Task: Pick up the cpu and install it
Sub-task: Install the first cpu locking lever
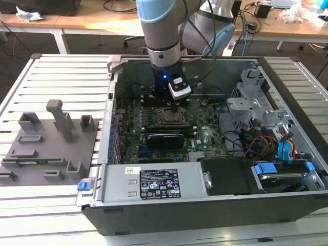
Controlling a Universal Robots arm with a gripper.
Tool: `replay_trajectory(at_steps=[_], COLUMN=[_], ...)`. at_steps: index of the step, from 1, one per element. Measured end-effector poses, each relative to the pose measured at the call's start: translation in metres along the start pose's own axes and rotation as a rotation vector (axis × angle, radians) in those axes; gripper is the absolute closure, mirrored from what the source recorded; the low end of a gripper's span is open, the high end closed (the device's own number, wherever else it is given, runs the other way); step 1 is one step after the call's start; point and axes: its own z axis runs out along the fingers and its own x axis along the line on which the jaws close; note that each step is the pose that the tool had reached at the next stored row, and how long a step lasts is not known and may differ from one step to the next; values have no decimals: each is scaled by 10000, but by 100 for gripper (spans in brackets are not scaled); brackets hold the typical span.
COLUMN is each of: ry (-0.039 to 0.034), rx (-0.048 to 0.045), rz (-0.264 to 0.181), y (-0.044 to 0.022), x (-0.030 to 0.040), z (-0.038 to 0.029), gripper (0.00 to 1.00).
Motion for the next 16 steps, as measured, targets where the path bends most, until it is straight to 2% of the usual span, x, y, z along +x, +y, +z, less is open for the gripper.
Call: replay_trajectory(at_steps=[1,2,6,7,10,11,12,13,16], ry=[0,0,4,143,684,1039,1240,1376,1386], rx=[-1,0,-1,33,162,246,294,325,325], rz=[-1,0,1,-2,1,3,5,3,5], y=[4,5,5,5,8,10,11,12,11], x=[-15,-19,-20,-21,-31,-40,-45,-47,-48], z=[-63,-80,-86,-84,-78,-74,-72,-71,-72], gripper=[89,89,89,89,89,89,89,89,89])
